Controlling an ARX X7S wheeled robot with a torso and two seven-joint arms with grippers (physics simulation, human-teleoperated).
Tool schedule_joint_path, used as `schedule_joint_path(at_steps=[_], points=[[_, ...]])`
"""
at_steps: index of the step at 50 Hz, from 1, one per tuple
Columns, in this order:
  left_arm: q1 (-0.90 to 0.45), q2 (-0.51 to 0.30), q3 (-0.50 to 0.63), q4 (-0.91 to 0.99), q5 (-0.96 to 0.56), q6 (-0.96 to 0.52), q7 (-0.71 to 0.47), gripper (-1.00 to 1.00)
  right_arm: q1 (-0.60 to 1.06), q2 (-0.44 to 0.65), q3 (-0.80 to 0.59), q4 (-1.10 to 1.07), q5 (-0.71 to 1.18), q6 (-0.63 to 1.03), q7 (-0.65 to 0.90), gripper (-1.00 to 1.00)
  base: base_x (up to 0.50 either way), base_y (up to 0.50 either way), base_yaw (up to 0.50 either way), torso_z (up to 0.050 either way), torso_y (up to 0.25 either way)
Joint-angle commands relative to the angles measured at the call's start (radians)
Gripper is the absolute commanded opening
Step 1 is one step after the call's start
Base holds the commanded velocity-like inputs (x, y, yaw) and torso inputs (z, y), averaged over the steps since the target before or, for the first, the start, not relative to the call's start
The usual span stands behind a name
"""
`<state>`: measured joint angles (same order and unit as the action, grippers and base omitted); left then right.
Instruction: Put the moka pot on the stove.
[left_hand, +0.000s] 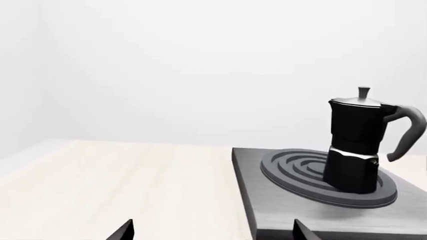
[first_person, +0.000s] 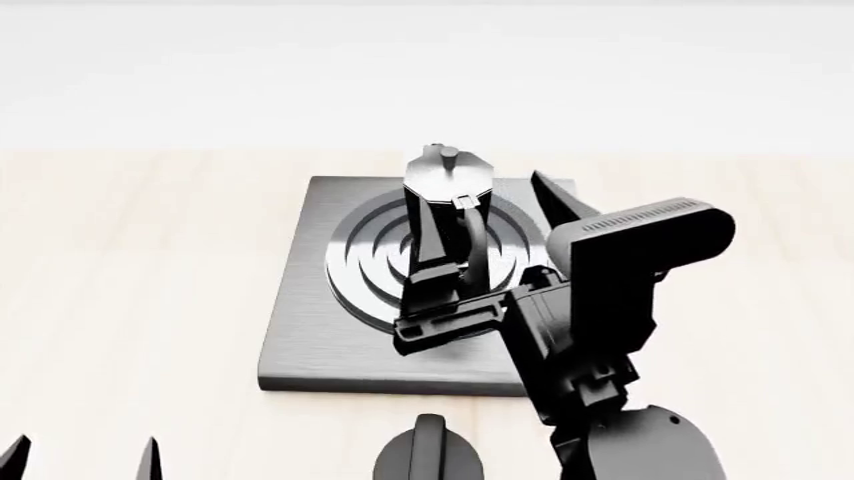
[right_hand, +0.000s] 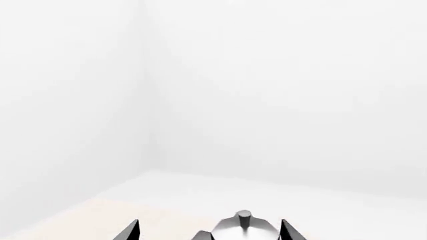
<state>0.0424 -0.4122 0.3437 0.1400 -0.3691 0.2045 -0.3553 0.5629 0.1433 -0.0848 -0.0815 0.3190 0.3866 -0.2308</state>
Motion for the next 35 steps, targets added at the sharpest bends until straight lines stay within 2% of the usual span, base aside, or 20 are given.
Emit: schedule_joint_path(at_steps=[1, 22, 23, 25, 35], points=[[0.007, 0.011, 0.008, -0.014, 0.011, 0.02, -0.002, 1.0, -0.01, 0.016, -0.008, -0.047, 0.004, 0.017, 0.02, 1.0, 0.0, 0.0, 0.0, 0.0, 0.0], [0.086, 0.037, 0.03, -0.025, 0.069, 0.1, -0.025, 1.0, -0.028, 0.043, -0.013, -0.123, 0.001, 0.029, 0.059, 1.0, 0.0, 0.0, 0.0, 0.0, 0.0], [0.078, 0.009, 0.027, 0.081, 0.051, 0.001, -0.056, 1.0, -0.029, 0.044, -0.018, -0.125, -0.004, 0.027, 0.06, 1.0, 0.0, 0.0, 0.0, 0.0, 0.0], [-0.019, -0.062, 0.006, 0.341, -0.065, -0.299, -0.145, 1.0, -0.031, 0.047, -0.025, -0.133, -0.009, 0.026, 0.06, 1.0, 0.0, 0.0, 0.0, 0.0, 0.0], [-0.031, -0.048, 0.004, 0.251, -0.052, -0.242, -0.11, 1.0, -0.035, 0.058, -0.037, -0.171, -0.006, 0.036, 0.067, 1.0, 0.0, 0.0, 0.0, 0.0, 0.0]])
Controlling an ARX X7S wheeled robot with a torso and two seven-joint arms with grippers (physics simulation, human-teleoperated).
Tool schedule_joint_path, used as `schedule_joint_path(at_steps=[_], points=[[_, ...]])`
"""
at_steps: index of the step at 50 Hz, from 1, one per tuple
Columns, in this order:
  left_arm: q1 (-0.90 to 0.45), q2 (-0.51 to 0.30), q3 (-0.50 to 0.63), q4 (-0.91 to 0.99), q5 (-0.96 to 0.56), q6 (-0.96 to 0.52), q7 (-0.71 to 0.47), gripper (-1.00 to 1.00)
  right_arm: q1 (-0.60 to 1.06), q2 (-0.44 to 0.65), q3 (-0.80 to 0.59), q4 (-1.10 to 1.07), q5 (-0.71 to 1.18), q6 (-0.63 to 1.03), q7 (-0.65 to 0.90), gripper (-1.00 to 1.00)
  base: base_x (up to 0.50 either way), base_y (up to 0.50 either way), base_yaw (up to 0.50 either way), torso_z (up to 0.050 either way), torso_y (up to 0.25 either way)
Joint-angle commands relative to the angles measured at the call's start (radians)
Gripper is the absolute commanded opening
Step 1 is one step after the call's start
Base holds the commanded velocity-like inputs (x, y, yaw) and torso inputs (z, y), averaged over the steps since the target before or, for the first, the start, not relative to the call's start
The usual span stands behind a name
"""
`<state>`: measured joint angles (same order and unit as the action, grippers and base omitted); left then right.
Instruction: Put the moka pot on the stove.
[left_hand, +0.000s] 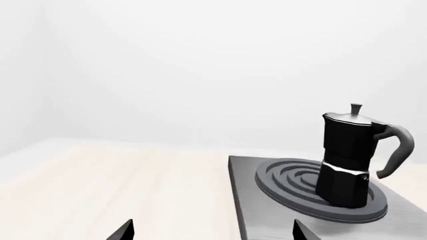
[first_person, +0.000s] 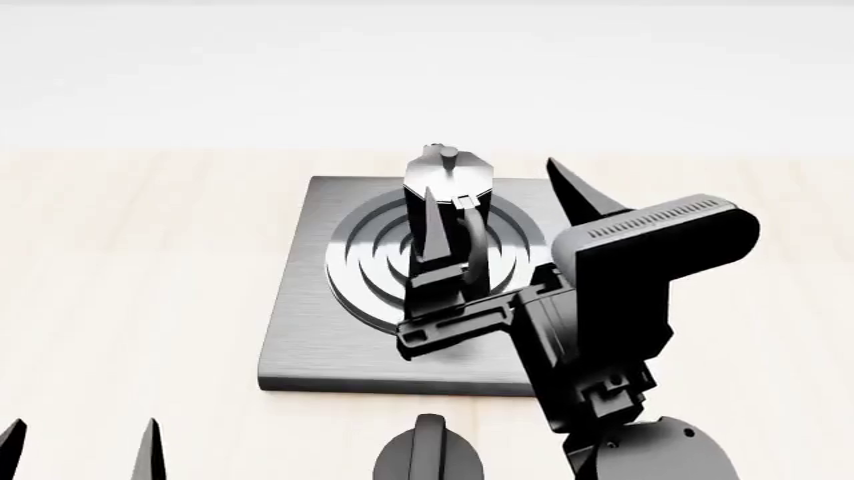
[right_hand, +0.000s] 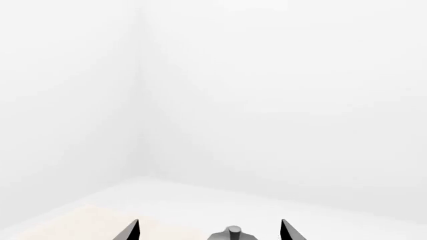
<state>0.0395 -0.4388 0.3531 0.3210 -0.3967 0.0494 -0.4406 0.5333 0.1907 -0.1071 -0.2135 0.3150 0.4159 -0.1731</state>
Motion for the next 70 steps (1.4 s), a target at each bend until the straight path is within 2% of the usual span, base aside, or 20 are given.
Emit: schedule_joint_path(at_steps=[1, 26, 70], points=[[-0.027, -0.02, -0.004, 0.067, -0.021, -0.082, -0.023, 1.0, -0.006, 0.012, -0.015, -0.043, 0.0, 0.008, 0.01, 1.0, 0.0, 0.0, 0.0, 0.0, 0.0], [-0.003, 0.005, 0.016, -0.022, 0.031, 0.03, 0.007, 1.0, -0.031, 0.043, -0.033, -0.184, 0.016, 0.038, 0.033, 1.0, 0.0, 0.0, 0.0, 0.0, 0.0], [-0.005, 0.001, 0.022, -0.03, 0.031, 0.035, 0.003, 1.0, -0.066, 0.058, -0.039, -0.192, 0.042, 0.006, 0.045, 1.0, 0.0, 0.0, 0.0, 0.0, 0.0]])
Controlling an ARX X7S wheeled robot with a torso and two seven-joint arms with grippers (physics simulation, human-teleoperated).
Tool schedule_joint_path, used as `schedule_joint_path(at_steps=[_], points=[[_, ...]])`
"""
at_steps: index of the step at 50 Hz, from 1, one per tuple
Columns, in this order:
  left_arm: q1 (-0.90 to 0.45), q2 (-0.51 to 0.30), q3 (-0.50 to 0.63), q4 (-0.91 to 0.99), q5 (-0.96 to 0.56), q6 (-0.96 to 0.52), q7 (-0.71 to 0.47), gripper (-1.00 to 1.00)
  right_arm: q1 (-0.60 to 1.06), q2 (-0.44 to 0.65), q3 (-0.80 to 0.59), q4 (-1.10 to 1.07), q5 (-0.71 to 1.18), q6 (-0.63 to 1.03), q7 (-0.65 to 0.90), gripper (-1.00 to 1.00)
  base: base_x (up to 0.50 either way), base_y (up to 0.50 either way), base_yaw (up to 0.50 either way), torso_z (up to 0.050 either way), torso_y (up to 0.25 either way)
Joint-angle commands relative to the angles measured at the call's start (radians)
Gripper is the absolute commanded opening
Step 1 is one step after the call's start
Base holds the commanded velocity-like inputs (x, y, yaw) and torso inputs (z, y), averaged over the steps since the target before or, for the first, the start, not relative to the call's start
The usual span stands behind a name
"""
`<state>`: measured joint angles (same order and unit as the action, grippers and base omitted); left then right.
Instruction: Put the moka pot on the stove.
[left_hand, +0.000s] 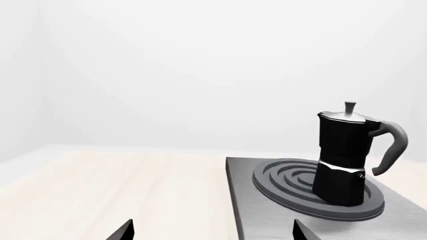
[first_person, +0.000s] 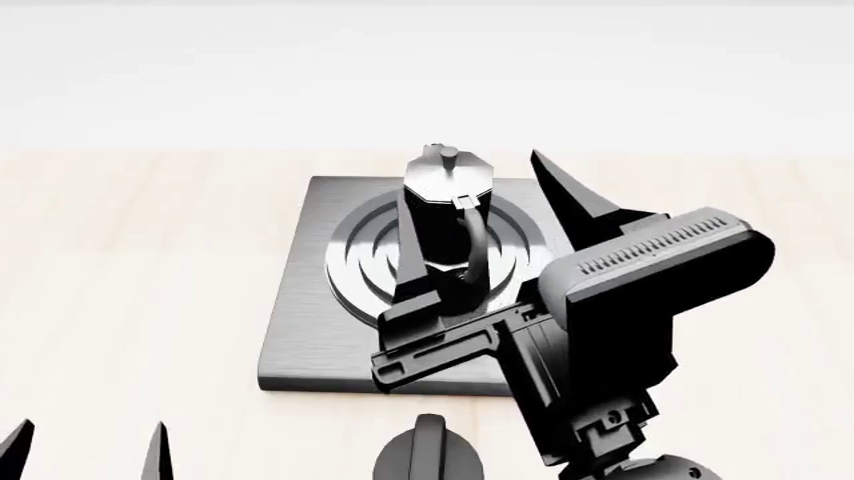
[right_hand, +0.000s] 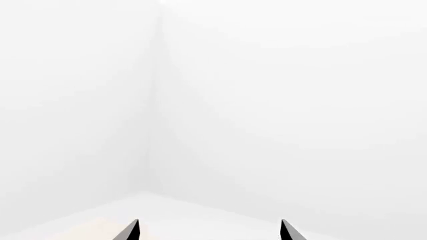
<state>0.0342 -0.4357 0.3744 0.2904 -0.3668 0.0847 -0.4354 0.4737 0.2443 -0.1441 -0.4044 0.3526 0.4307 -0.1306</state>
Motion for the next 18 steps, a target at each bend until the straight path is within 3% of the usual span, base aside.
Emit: schedule_joint_path(at_steps=[1, 18], points=[[0.0, -0.002, 0.001, -0.001, 0.002, 0.0, -0.003, 1.0, -0.007, 0.005, -0.003, -0.005, 0.004, -0.007, 0.004, 1.0, 0.0, 0.0, 0.0, 0.0, 0.0], [0.002, -0.005, 0.003, 0.004, 0.003, 0.0, -0.008, 1.0, -0.028, 0.023, 0.0, -0.061, 0.011, -0.021, 0.015, 1.0, 0.0, 0.0, 0.0, 0.0, 0.0]])
